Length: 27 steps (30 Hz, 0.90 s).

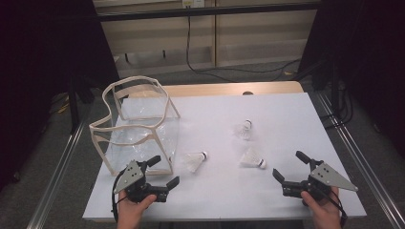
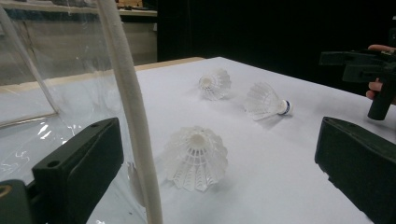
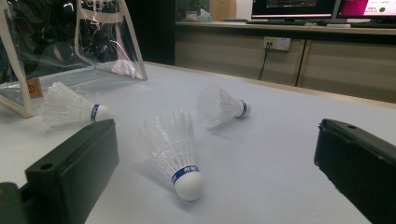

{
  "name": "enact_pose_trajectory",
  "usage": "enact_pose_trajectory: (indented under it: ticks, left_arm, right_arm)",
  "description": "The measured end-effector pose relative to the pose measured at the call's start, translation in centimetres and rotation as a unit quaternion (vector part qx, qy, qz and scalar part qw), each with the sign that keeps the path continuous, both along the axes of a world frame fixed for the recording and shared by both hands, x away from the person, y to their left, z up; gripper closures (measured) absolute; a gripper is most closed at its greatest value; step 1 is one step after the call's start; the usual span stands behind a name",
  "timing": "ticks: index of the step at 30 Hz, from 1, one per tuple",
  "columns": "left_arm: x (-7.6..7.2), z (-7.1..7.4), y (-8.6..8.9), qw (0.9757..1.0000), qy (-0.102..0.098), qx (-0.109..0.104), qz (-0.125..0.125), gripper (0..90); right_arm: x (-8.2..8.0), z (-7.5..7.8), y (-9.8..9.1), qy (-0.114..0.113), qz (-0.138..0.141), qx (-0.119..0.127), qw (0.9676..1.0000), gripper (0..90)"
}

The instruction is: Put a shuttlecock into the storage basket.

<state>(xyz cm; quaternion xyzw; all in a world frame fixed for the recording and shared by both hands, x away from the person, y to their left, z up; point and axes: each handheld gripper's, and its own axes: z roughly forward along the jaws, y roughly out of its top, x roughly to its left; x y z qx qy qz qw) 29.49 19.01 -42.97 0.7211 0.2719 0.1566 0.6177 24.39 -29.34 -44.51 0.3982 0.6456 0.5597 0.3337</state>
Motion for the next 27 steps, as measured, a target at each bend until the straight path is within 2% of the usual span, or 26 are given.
enact_pose_trajectory:
  ticks: [27]
  left_arm:
    - [0.1, 0.0, -1.2, 0.9995, 0.002, 0.006, -0.029, 1.9]
  right_arm:
    - [0.0, 0.0, 0.0, -0.001, 0.0, -0.001, 1.0, 0.0]
